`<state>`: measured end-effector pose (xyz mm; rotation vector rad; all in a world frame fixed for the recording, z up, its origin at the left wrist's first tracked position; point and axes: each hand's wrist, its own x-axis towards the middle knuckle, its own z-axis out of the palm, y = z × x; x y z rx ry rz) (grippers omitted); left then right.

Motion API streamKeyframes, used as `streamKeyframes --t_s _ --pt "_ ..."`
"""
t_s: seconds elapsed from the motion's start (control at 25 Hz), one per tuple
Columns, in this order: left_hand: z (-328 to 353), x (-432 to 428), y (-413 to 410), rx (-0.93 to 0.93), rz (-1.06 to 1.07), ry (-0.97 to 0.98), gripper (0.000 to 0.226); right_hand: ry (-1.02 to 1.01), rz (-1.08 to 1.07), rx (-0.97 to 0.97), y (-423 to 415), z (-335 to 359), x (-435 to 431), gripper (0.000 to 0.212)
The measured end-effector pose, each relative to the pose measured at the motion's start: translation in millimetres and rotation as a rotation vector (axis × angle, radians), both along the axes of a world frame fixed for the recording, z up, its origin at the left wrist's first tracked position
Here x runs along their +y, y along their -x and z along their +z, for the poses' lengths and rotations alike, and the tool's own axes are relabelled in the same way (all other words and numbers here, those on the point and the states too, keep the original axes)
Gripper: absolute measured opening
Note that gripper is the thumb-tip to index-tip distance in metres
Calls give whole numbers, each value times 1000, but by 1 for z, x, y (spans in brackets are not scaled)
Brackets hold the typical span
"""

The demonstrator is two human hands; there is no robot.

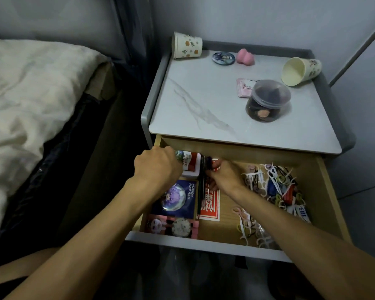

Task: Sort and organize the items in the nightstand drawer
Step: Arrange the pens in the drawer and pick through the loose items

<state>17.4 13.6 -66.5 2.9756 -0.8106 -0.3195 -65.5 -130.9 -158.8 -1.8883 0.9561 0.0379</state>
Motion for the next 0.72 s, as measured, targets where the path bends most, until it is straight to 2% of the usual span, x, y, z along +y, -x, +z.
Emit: streamKeyframes --t_s 0.24,0.4,0.56,0.64,0.72 --pt "-2 -2 2 -52 -52 -42 30 169 81 -56 4 1 1 30" --pt "-4 -2 2 -66 -75 -57 30 208 127 -66 5 0 0 9" --pt "-6 -2 6 -152 -114 -70 30 172 151 -55 10 8 -2 19" --pt "-4 -7 13 -176 -142 -41 31 196 165 -20 18 13 -12 12" --pt "-2 -13 22 -101 -174 46 34 268 232 69 37 21 -32 6"
